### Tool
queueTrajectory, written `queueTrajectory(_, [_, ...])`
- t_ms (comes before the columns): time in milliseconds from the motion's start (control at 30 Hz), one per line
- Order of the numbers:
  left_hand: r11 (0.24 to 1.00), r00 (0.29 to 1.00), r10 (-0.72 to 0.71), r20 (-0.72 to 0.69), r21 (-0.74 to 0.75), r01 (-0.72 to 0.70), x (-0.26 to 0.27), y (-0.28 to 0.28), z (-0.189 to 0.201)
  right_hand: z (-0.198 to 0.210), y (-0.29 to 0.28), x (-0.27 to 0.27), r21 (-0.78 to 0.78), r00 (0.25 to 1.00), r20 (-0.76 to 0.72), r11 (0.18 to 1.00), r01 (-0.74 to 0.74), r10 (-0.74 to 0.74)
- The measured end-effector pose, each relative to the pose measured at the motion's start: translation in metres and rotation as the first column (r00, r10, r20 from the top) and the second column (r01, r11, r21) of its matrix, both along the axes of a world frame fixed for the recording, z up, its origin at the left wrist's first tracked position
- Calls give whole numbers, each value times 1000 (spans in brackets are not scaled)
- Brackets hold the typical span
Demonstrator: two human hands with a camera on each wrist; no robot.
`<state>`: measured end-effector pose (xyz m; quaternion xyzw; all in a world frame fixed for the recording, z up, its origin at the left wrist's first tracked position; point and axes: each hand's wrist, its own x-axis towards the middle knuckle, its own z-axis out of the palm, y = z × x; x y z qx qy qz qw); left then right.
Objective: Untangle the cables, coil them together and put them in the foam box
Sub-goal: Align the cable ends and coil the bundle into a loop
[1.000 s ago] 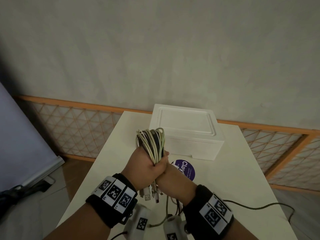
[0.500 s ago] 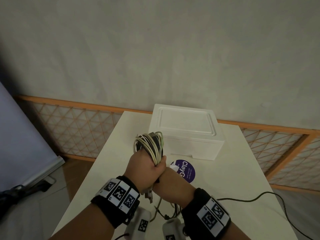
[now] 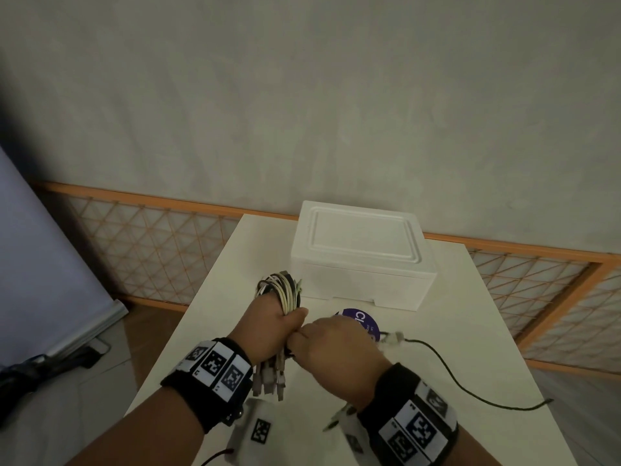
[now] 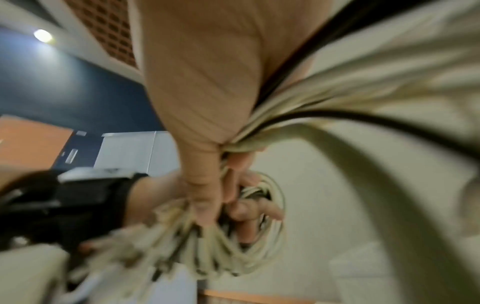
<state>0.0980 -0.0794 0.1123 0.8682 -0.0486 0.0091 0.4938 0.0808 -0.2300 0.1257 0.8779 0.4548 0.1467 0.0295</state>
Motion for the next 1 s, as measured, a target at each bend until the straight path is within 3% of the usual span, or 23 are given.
queueTrajectory(100, [983, 993, -71, -97, -178, 53, -3, 3, 1, 6, -10, 9, 89, 972, 180, 982, -166, 148])
queueTrajectory(267, [835, 944, -178, -279, -551, -5, -15, -2, 11, 18, -15, 17, 248, 917, 329, 917, -313, 224])
queueTrajectory(433, [493, 899, -401, -176, -869, 50, -21, -12, 3, 15, -16, 31, 441, 938, 226, 830, -340, 264])
queueTrajectory(467, [463, 894, -426, -138, -882, 85, -21, -13, 2, 14, -16, 33, 472, 941, 199, 815, -337, 274])
queueTrajectory(500, [466, 893, -439, -99, -875, 132, -20, -14, 2, 13, -15, 36, 497, 942, 179, 800, -335, 284])
queueTrajectory(600, [578, 900, -436, -14, -771, 268, -20, -15, 12, 13, -14, 43, 569, 940, 145, 751, -335, 310])
queueTrajectory(667, [555, 883, -469, 29, -767, 321, -21, -15, 16, 14, -13, 46, 617, 940, 112, 719, -319, 322])
queueTrajectory(833, [631, 866, -498, -41, -703, 329, -25, -9, 12, 18, -12, 50, 584, 926, 19, 748, -316, 376])
queueTrajectory(900, [676, 858, -507, -85, -656, 335, -27, -7, 9, 22, -14, 51, 598, 913, -145, 768, -227, 382])
queueTrajectory(1000, [731, 853, -509, -116, -582, 357, -27, -7, 7, 34, -20, 53, 627, 783, -471, 779, -28, 407])
